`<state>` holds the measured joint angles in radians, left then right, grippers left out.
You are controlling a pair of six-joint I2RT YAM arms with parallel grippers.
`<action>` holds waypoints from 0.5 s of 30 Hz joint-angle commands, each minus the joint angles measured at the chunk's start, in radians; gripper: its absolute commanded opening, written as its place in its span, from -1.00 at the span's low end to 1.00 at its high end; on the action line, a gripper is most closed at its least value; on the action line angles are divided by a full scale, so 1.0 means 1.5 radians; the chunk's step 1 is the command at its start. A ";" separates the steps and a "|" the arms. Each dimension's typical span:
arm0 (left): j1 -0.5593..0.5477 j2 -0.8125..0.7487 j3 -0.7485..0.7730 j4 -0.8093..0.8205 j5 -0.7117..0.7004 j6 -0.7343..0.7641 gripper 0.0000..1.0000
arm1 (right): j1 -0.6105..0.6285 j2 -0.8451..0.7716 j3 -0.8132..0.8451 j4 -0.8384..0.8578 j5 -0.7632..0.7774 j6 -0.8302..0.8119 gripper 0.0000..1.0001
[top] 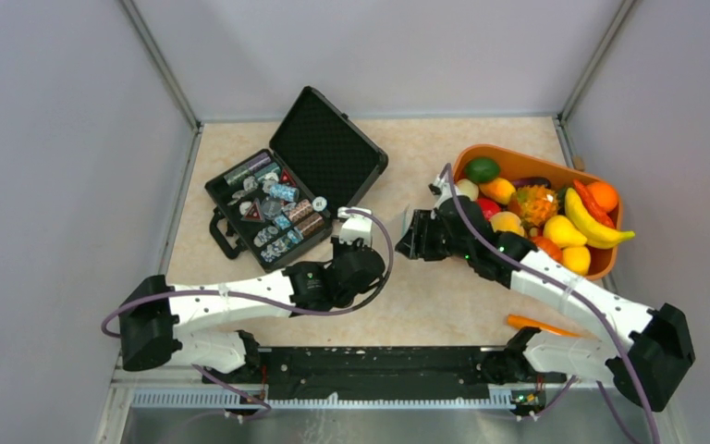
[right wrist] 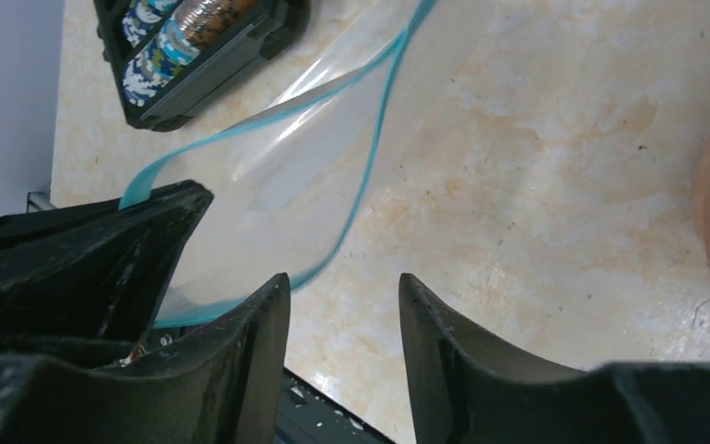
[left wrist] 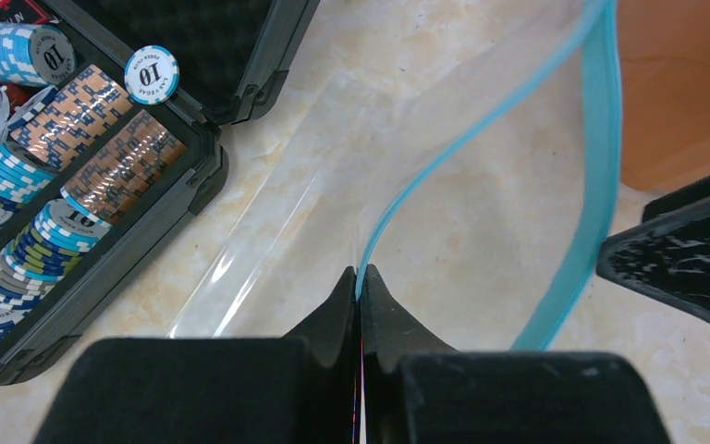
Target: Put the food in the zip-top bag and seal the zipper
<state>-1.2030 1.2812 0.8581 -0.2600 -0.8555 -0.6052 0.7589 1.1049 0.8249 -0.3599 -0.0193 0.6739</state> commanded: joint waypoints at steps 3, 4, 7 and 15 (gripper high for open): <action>0.001 0.005 0.010 0.026 -0.001 -0.011 -1.00 | 0.005 -0.074 0.063 -0.014 0.009 -0.036 0.01; 0.001 0.006 0.011 0.027 -0.001 -0.011 -1.00 | 0.005 -0.081 0.069 -0.024 0.027 -0.043 0.02; 0.001 0.005 0.010 0.031 0.004 -0.009 -1.00 | 0.005 -0.104 0.086 -0.055 0.072 -0.055 0.12; 0.001 -0.002 0.004 0.046 0.015 0.004 -1.00 | 0.000 -0.173 0.126 -0.150 0.239 -0.064 0.20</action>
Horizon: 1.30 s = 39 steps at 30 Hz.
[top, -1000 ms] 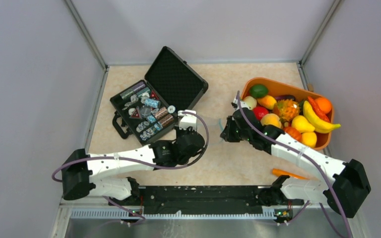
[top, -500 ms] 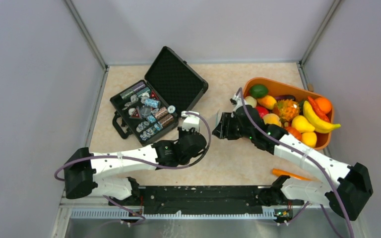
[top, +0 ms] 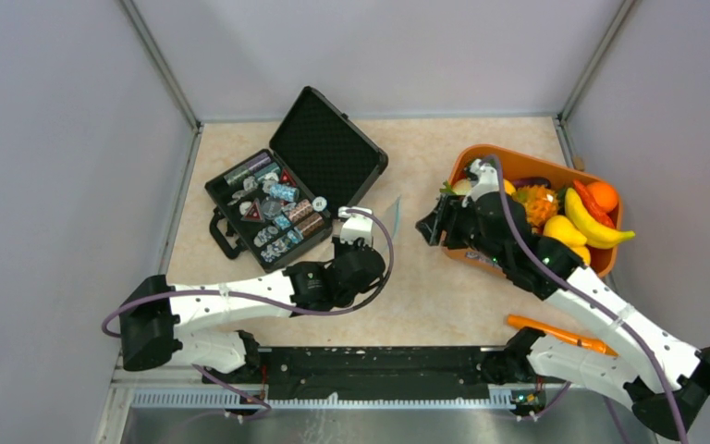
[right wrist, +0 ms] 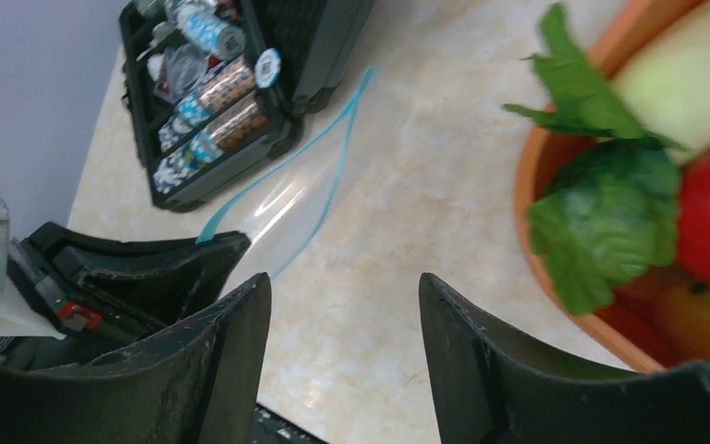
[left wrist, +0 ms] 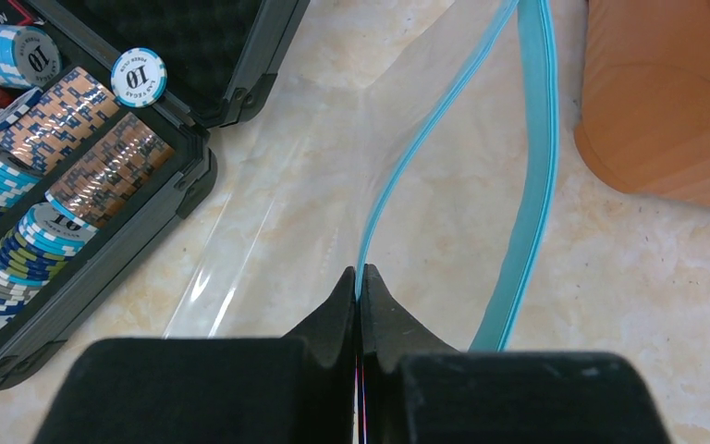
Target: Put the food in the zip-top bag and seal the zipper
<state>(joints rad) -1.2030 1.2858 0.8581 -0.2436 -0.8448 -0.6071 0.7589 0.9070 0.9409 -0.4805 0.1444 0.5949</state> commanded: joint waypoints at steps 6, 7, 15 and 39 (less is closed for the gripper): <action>0.001 -0.008 0.002 0.047 0.017 0.023 -1.00 | -0.012 -0.093 0.109 -0.235 0.358 0.008 0.74; 0.001 -0.008 0.001 0.049 0.018 0.024 -1.00 | -0.018 -0.099 0.113 -0.250 0.379 0.008 0.76; 0.001 -0.014 -0.004 0.051 0.025 0.036 -1.00 | -0.116 -0.081 0.132 -0.355 0.348 0.010 0.87; 0.001 -0.030 -0.018 0.062 0.039 0.048 -1.00 | -0.323 -0.028 -0.022 -0.171 0.084 -0.053 0.63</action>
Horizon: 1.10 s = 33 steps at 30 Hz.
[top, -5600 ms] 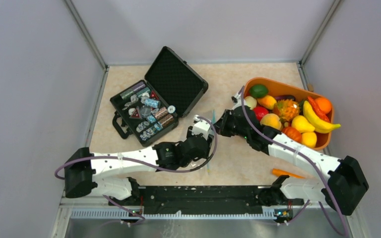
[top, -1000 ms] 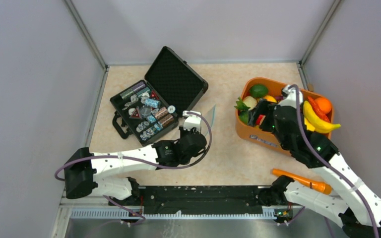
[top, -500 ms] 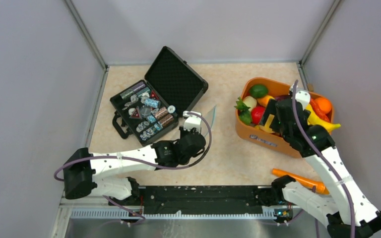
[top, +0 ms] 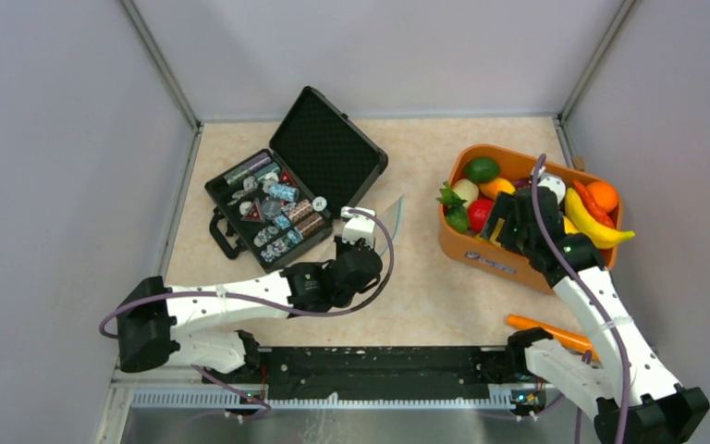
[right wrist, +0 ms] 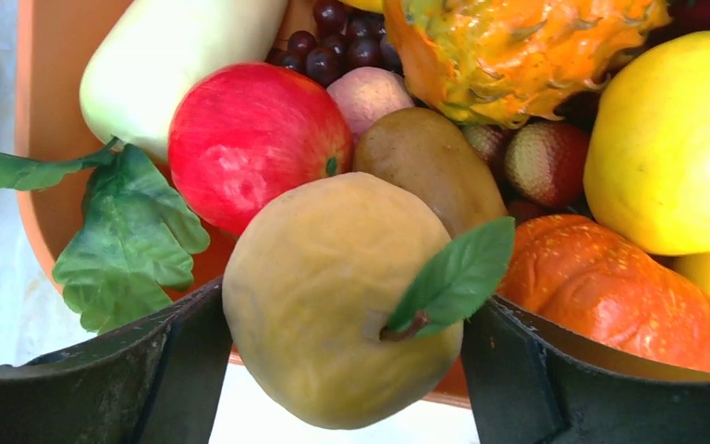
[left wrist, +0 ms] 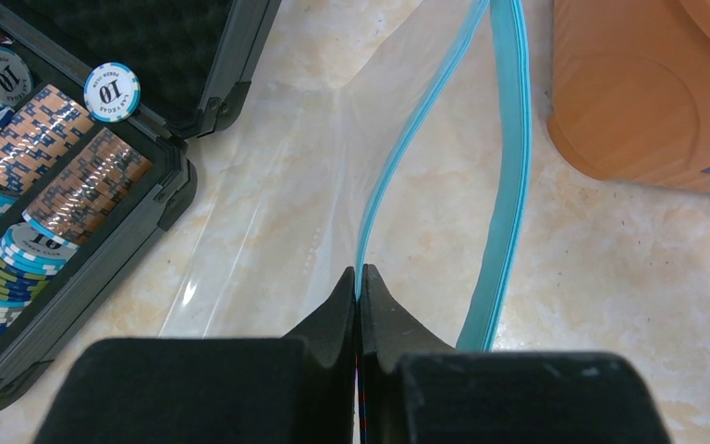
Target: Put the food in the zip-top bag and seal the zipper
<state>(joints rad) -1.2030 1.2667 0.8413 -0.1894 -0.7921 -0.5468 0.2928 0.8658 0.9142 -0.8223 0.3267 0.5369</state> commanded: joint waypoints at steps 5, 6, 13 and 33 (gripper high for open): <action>0.001 -0.019 -0.009 0.026 0.003 0.007 -1.00 | -0.013 -0.028 -0.002 0.065 -0.040 -0.016 0.25; 0.001 -0.020 -0.009 0.026 0.004 0.007 -1.00 | -0.014 -0.037 0.000 0.067 -0.041 -0.016 0.23; 0.001 -0.022 -0.009 0.028 0.004 0.010 -1.00 | -0.013 -0.113 0.007 0.119 -0.122 -0.025 0.00; 0.002 -0.035 0.010 0.051 0.062 0.018 -1.00 | 0.265 0.043 -0.073 0.500 -0.329 0.024 -0.50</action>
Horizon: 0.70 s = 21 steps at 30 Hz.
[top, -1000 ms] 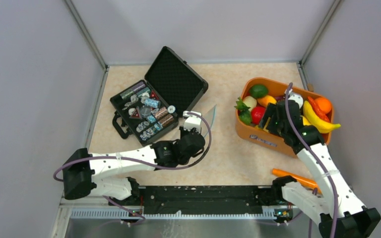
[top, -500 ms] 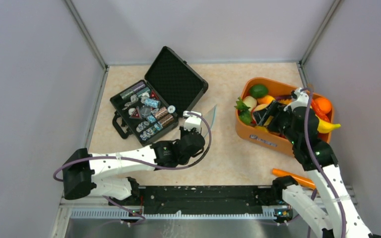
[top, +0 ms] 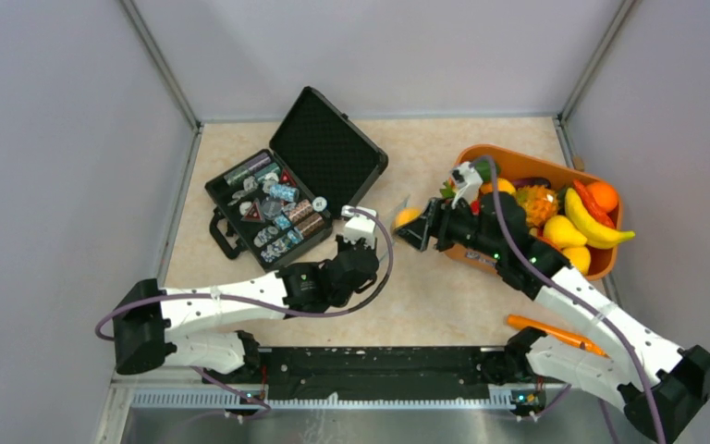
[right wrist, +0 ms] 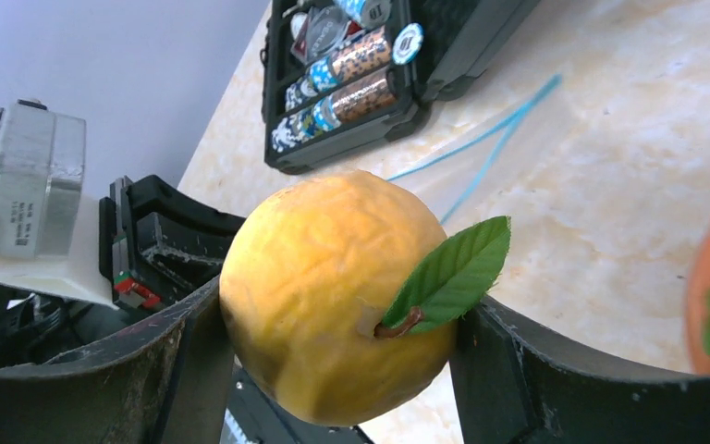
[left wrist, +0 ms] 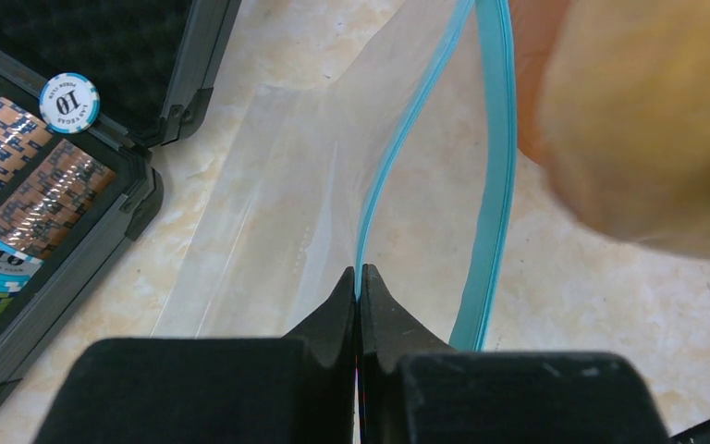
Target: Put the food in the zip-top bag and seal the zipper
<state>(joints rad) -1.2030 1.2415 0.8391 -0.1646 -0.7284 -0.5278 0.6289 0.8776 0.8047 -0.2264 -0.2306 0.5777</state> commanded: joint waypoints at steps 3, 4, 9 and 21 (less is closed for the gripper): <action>0.001 -0.021 0.015 0.033 0.025 0.009 -1.00 | 0.055 0.052 -0.021 0.143 0.063 0.001 -0.50; 0.001 -0.022 0.014 0.033 0.027 0.009 -1.00 | 0.057 0.054 -0.028 0.161 0.063 -0.002 -0.50; 0.002 -0.027 0.015 0.035 0.027 0.005 -1.00 | 0.065 0.088 -0.021 0.141 0.049 -0.040 -0.55; 0.017 -0.041 0.022 0.038 0.051 -0.005 -1.00 | 0.093 0.097 -0.059 0.147 0.063 -0.084 -0.54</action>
<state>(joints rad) -1.1908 1.2243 0.8398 -0.1574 -0.6765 -0.5247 0.7555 1.0412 0.7307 -0.0483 -0.1429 0.5018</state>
